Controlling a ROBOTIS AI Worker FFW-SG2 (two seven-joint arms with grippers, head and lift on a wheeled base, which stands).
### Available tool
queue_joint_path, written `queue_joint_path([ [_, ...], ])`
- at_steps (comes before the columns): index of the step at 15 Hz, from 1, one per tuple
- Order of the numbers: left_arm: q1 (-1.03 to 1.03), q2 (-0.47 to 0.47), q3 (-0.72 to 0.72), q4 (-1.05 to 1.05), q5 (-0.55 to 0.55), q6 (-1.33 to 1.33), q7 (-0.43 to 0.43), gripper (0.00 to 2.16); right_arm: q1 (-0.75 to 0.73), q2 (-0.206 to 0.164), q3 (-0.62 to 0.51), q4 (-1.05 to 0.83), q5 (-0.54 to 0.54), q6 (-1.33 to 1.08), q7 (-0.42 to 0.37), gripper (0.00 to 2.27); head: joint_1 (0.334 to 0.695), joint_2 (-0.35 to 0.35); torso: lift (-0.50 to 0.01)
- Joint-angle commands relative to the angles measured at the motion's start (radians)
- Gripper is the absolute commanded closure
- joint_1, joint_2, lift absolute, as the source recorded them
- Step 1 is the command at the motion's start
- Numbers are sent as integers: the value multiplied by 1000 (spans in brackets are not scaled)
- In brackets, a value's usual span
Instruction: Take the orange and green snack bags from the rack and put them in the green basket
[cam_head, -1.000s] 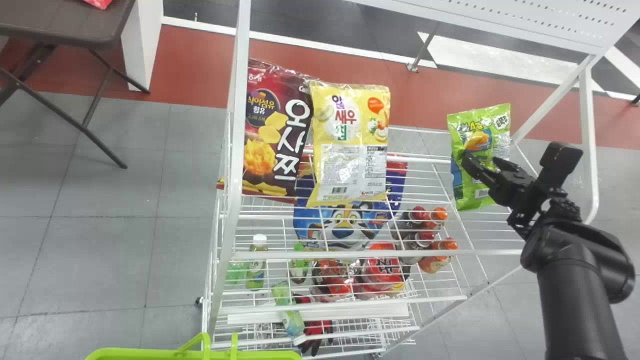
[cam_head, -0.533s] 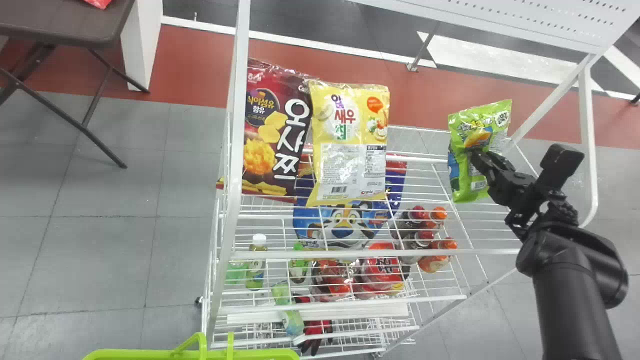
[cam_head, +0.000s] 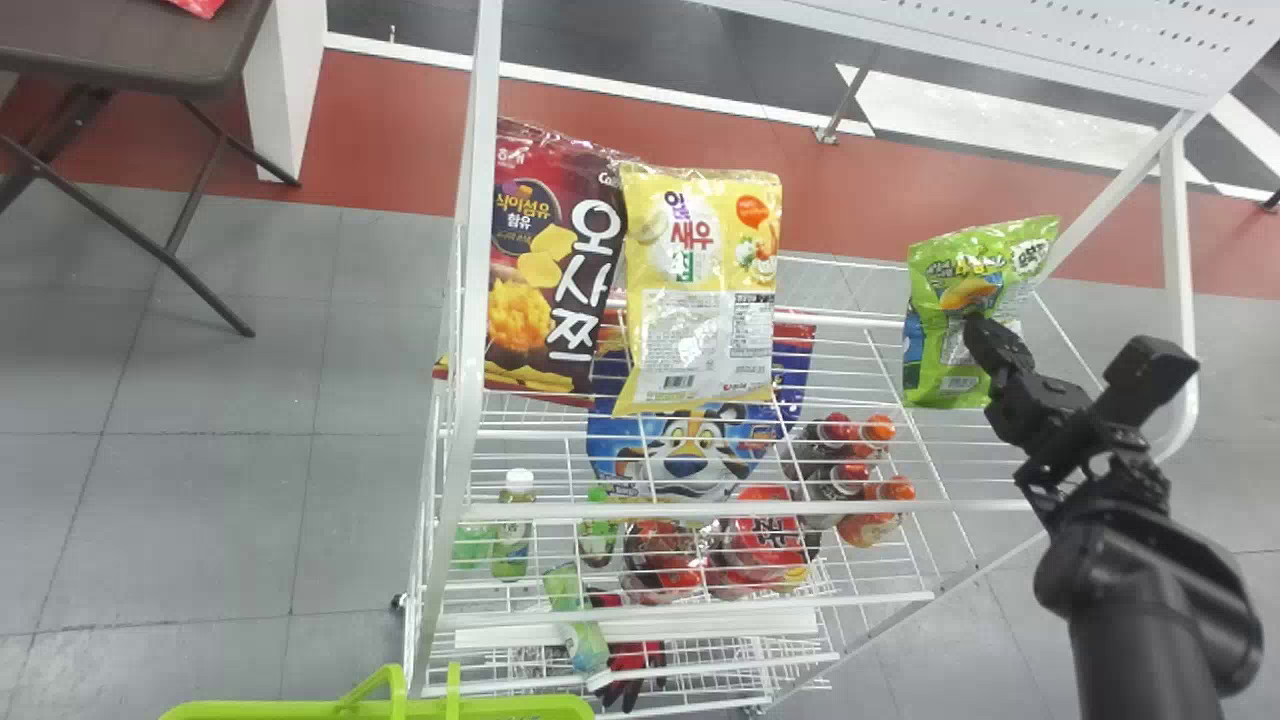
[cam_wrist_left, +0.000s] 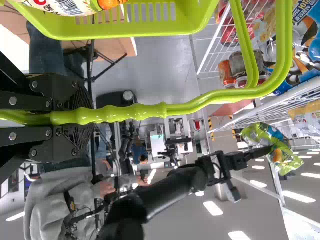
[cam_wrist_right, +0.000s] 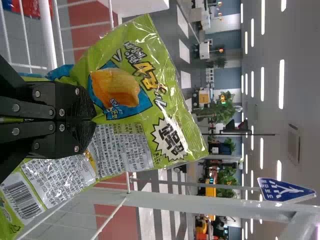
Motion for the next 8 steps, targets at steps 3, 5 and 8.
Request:
queue_joint_path([
  [3, -11, -3, -7, 3, -2, 0, 5, 2135, 195, 69, -62, -332, -128, 125, 47, 2243, 695, -350, 0],
  [5, -11, -3, -6, 1, -2, 0, 5, 2135, 255, 96, -83, -448, -169, 177, 52, 2243, 695, -350, 0],
  [8, -11, -4, -7, -2, -2, 0, 5, 2135, 344, 153, -123, -644, -231, 343, 69, 2243, 695, -350, 0],
])
